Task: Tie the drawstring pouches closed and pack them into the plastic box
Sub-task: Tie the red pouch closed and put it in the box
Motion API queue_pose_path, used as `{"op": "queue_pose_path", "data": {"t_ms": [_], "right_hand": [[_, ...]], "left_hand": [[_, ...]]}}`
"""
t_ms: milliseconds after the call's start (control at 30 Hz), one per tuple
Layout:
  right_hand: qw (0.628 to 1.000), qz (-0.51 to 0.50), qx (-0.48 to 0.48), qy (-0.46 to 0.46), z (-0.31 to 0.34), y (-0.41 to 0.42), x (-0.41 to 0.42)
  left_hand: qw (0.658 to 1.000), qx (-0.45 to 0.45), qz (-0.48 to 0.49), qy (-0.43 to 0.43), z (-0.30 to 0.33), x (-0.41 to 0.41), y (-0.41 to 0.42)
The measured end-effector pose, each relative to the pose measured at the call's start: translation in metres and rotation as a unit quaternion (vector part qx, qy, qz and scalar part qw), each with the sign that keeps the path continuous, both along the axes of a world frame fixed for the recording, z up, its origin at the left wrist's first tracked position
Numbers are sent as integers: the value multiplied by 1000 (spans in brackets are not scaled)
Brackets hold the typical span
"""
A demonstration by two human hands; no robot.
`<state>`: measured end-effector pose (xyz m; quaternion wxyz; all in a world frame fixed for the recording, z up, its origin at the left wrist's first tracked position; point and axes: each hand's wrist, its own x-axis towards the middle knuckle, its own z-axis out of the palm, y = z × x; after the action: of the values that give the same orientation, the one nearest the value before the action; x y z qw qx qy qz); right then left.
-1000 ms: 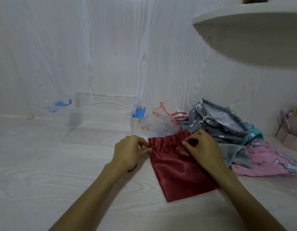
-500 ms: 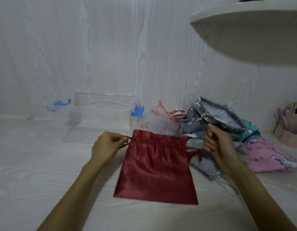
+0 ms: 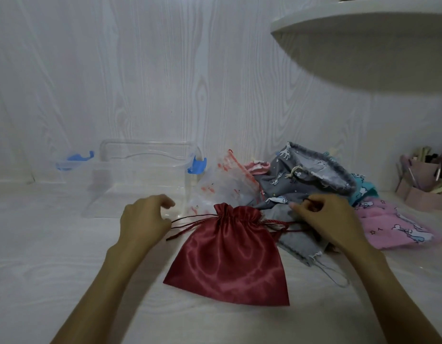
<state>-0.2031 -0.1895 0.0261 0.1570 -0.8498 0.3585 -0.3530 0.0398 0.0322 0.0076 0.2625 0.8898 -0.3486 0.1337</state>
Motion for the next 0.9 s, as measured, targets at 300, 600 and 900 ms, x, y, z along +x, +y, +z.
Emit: {"op": "queue_pose_path", "data": {"t_ms": [300, 600, 900], "right_hand": [[992, -10, -122, -27, 24, 10, -7], [964, 167, -39, 202, -5, 7, 12], [970, 165, -71, 166, -26, 6, 31]], "left_hand": [[985, 34, -167, 16, -14, -25, -30], [981, 67, -176, -54, -23, -16, -40], [986, 29, -153, -64, -16, -19, -32]]}}
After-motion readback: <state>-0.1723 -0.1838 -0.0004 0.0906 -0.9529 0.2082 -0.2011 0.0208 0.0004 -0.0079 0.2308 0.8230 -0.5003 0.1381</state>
